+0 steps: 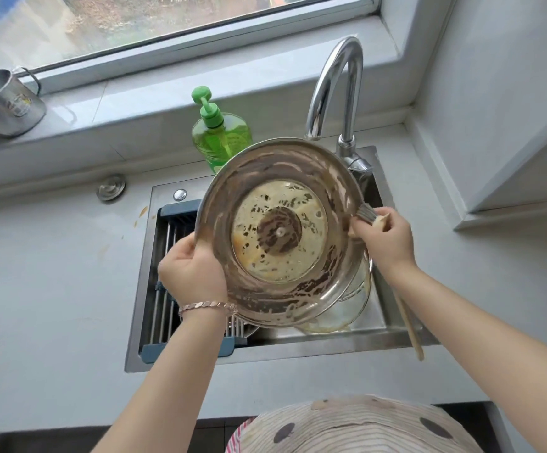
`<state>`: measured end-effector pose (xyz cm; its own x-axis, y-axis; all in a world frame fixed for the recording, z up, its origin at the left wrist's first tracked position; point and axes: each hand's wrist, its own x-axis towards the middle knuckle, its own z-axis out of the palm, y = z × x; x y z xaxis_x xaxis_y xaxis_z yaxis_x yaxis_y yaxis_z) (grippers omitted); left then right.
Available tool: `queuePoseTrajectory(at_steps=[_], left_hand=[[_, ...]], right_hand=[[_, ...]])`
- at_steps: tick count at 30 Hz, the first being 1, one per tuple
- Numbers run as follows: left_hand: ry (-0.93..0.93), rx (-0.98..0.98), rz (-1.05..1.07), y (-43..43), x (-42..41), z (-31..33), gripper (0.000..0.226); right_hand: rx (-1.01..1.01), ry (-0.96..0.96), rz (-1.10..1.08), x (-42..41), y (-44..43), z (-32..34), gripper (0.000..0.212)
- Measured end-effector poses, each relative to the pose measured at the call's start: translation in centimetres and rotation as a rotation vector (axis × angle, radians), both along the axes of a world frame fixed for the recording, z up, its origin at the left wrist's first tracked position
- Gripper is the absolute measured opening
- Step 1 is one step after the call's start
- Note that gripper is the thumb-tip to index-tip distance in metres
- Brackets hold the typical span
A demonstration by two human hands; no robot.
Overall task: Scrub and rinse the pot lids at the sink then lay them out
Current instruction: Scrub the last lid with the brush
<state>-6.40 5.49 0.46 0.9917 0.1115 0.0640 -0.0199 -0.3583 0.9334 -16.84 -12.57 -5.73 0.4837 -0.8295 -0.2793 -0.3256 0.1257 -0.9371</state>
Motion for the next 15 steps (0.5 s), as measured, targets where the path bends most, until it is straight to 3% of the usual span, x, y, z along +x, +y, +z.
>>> queuePoseTrajectory(at_steps=[4, 8, 11, 13, 15], left_hand=[[0.244, -0.140, 0.233, 0.7, -0.5, -2.3, 0.049], [0.393, -0.151, 0.349, 1.6, 0.5, -3.9, 0.045], [0.427, -0.063, 0.313, 2.3, 2.1, -4.0, 0.044], [0.416, 0.010, 0.238, 2.6, 3.2, -4.0, 0.042], [0.400, 0.110, 0.120, 2.3, 3.9, -4.4, 0.043]], right_hand=[[0.011, 0.149, 0.027, 0.3, 1.7, -1.5, 0.016], [0.169, 0.328, 0.301, -0.2, 2.4, -3.1, 0.020], [0.245, 0.358, 0.471, -1.6, 1.8, -3.7, 0.031], [0.219, 0.408, 0.433, -2.6, 0.6, -4.1, 0.040], [0.259, 0.399, 0.312, -3.5, -0.9, -4.4, 0.029]])
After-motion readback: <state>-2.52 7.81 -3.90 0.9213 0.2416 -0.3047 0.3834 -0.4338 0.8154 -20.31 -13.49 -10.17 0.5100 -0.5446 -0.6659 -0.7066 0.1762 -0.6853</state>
